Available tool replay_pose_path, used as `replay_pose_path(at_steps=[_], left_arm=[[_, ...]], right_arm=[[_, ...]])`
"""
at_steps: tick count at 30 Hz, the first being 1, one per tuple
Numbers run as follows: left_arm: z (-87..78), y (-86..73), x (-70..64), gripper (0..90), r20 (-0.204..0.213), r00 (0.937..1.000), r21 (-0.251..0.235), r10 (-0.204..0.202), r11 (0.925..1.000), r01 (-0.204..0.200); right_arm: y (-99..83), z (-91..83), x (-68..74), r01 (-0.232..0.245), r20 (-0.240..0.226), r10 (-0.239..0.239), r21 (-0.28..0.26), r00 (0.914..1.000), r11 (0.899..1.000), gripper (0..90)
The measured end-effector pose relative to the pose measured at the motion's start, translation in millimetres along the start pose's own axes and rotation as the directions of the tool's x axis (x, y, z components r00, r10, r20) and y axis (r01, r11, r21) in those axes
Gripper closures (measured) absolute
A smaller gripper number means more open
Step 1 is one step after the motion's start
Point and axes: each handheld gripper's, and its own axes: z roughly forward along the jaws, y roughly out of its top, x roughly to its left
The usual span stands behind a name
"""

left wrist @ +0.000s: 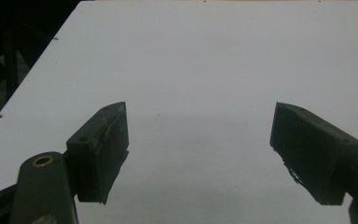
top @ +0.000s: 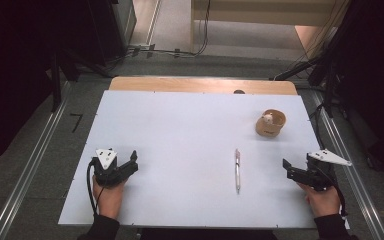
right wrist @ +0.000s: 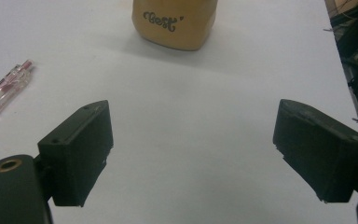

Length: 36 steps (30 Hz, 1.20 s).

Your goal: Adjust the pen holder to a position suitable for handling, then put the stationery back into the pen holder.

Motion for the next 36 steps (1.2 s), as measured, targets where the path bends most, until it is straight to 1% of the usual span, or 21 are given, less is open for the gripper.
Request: replay_pose_path(at_steps=[9,19,22,26,29,36], left_arm=[[0.2,-0.2,-0.8,20.1,0.004,1.0000,0.001,-0.001,1.0000,0.001],[1.8,1.2,-2.4,20.1,0.000,1.0000,-0.001,0.002,1.0000,-0.002],[2.0,0.9,-3.3,20.0,0.002,1.0000,0.001,0.004,1.0000,-0.004],[1.2,1.3,-2.0,20.0,0.004,1.0000,-0.003,0.002,1.0000,-0.002],[0.7,1.4,-2.2,20.0,0.001,1.0000,-0.008,-0.002,1.0000,0.002],[1.0,1.0,-1.7,20.0,0.002,1.0000,-0.002,0.006,1.0000,-0.006]], right_arm=[[-0.3,0.6,1.4,0.000,-0.005,0.000,0.006,1.0000,1.000,10.7],[-2.0,0.5,4.2,0.004,-0.019,-0.004,0.012,0.9998,1.000,10.7],[-2.7,0.7,4.1,0.003,-0.016,-0.003,0.018,0.9999,1.000,10.7],[-2.3,0.5,4.6,0.003,-0.019,-0.003,0.015,0.9998,1.000,10.7],[-3.1,1.2,5.6,0.008,-0.020,-0.008,0.023,0.9998,1.000,10.7],[-1.6,2.1,6.2,0.006,-0.028,-0.006,0.019,0.9996,1.000,10.7]])
